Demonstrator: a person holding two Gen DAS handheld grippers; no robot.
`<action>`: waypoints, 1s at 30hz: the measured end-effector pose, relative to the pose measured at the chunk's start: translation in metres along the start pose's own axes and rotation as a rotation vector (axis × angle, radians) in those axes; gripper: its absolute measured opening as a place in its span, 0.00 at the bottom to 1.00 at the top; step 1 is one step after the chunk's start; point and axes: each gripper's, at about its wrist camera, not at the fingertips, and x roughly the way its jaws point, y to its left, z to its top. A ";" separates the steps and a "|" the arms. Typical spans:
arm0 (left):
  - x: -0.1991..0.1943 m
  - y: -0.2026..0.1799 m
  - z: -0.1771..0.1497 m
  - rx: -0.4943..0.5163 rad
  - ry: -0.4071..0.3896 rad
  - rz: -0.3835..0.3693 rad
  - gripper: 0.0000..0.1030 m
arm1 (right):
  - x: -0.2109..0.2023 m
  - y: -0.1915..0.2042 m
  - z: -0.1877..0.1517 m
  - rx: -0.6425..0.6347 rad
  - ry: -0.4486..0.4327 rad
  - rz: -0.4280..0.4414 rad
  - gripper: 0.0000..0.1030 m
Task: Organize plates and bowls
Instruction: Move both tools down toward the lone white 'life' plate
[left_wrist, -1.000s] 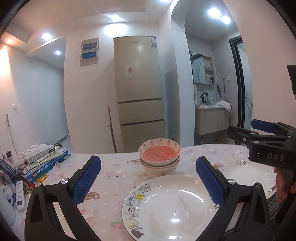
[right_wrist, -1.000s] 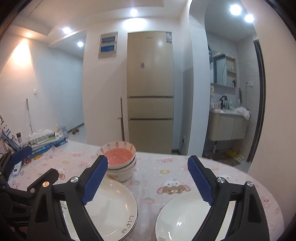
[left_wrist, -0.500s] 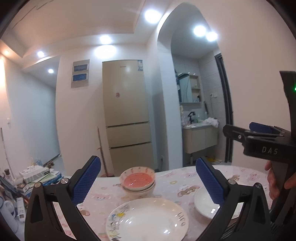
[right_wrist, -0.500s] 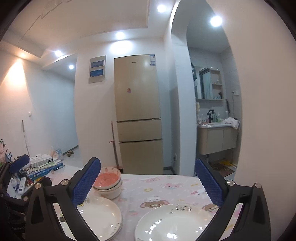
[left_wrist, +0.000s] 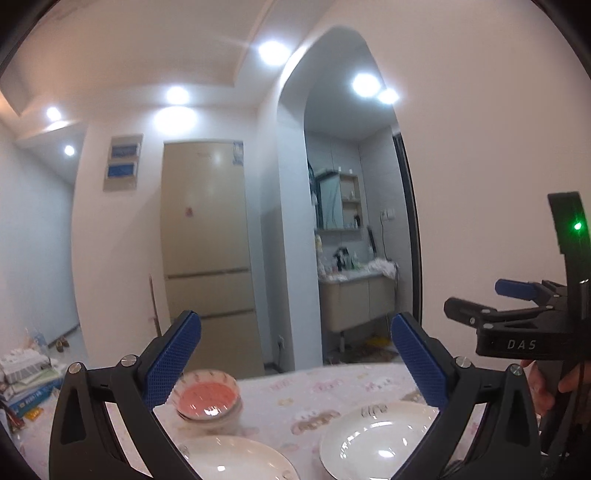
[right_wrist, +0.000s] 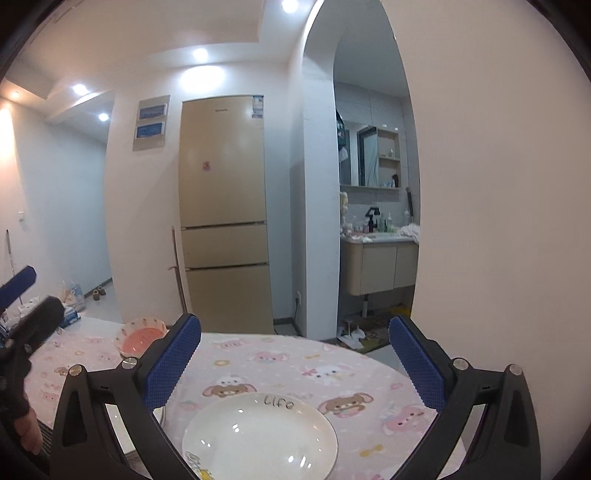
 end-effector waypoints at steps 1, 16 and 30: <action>0.007 -0.003 -0.003 -0.007 0.031 -0.004 1.00 | 0.002 -0.003 -0.002 0.004 0.014 0.002 1.00; 0.085 -0.033 -0.079 -0.034 0.544 -0.039 1.00 | 0.076 -0.056 -0.072 0.129 0.410 0.088 1.00; 0.144 -0.023 -0.123 -0.120 0.847 -0.057 0.80 | 0.135 -0.097 -0.144 0.443 0.726 0.251 0.72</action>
